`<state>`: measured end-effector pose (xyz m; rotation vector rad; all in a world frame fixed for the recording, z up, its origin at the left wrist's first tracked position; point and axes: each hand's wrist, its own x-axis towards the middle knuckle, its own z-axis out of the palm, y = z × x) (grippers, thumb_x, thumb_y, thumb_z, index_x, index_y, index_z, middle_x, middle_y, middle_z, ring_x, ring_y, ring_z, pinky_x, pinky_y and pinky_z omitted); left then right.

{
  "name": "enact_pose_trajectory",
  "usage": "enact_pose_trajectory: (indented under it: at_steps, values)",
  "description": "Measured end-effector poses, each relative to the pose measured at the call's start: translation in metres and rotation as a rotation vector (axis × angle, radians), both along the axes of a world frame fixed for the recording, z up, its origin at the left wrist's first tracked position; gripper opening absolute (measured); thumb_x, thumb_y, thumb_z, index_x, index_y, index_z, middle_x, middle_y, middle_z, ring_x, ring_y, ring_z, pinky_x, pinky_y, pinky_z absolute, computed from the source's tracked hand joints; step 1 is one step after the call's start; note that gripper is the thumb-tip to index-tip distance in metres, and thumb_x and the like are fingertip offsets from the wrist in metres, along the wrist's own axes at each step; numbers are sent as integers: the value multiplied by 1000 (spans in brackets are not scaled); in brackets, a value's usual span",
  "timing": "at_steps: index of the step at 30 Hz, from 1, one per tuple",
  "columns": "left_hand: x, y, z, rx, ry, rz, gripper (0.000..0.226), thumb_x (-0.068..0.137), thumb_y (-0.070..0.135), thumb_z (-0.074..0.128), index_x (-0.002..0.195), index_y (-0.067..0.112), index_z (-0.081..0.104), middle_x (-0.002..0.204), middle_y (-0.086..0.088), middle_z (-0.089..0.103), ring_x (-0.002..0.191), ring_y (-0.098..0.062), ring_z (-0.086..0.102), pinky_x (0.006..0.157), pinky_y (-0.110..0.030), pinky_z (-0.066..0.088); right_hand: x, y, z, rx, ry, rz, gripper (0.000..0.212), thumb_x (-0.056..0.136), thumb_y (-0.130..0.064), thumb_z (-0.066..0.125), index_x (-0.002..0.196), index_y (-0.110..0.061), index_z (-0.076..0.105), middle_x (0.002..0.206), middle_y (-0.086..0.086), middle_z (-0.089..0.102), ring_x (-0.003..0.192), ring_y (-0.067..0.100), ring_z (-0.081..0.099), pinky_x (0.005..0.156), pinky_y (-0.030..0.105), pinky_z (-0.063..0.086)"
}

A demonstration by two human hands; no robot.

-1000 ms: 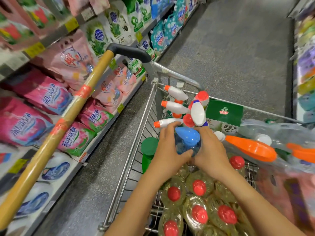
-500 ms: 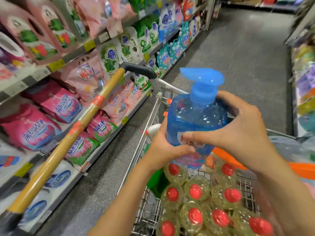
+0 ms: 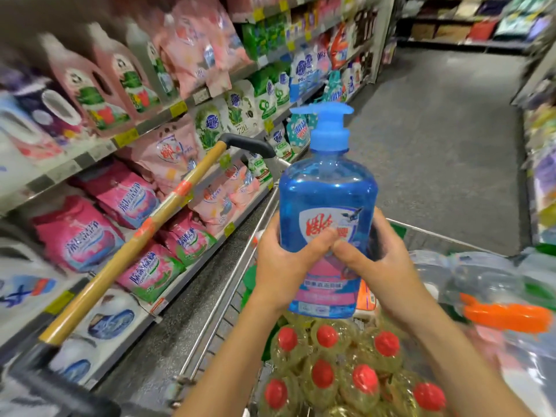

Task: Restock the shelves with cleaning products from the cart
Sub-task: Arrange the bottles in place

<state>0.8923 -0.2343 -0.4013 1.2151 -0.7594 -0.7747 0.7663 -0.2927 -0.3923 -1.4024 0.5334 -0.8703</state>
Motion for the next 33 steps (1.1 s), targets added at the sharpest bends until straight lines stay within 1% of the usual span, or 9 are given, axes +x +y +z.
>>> enact_pose_trajectory:
  at_steps: [4,8,10,14,18,21,25,29,33]
  values:
    - [-12,8,7,-14,-24,9,59,59,42,75,104,6,62,91,-6,72,86,-25,69,74,-36,56,-6,1,0,-36,-44,-14,53,74,-20,73,124,-18,53,108,-8,70,92,3,68,60,18,54]
    - [-22,16,11,-41,-62,-16,51,64,44,73,101,11,63,90,-4,72,85,-24,70,71,-33,56,-15,9,9,-87,-36,-22,51,71,-37,72,117,-23,56,104,-12,70,90,0,67,61,14,52]
    - [-25,20,14,-52,-70,-37,50,66,46,73,101,11,63,90,-4,72,84,-22,70,70,-30,55,-20,16,13,-91,-30,-43,52,70,-40,71,116,-24,57,103,-11,71,89,1,67,59,15,51]
    - [-30,25,23,-82,-53,-99,45,63,46,74,97,17,65,89,-2,73,84,-20,71,70,-30,55,-31,33,20,-91,-41,-134,48,74,-27,75,118,-18,58,102,-9,71,86,2,67,56,17,51]
    - [-41,37,31,-121,-20,-215,46,59,44,74,94,16,65,87,0,73,82,-19,69,71,-31,55,-44,62,28,-125,-37,-278,44,75,-24,73,116,-16,59,104,-5,71,92,6,68,68,19,54]
    - [-54,56,37,-150,-21,-328,50,55,46,74,92,14,66,83,2,72,77,-14,68,68,-27,53,-59,100,36,-159,-31,-423,50,68,-38,75,113,-21,61,103,-7,72,92,7,68,68,20,54]
    - [-81,93,48,-175,-11,-554,51,55,45,74,93,13,66,78,7,73,72,-5,68,62,-17,52,-87,167,44,-168,-25,-639,47,67,-41,71,110,-24,61,103,-11,72,92,4,68,71,18,53]
    - [-124,140,54,-167,22,-813,51,54,46,75,93,14,67,81,5,74,73,-7,69,63,-19,52,-123,246,55,-177,2,-874,47,66,-42,72,109,-24,62,105,-7,72,91,6,69,68,18,53]
    - [-183,197,63,-189,54,-1035,52,53,46,75,93,14,66,81,6,74,75,-8,69,66,-21,53,-163,334,70,-206,40,-1118,48,65,-43,72,109,-26,61,100,-10,73,85,4,70,60,18,53]
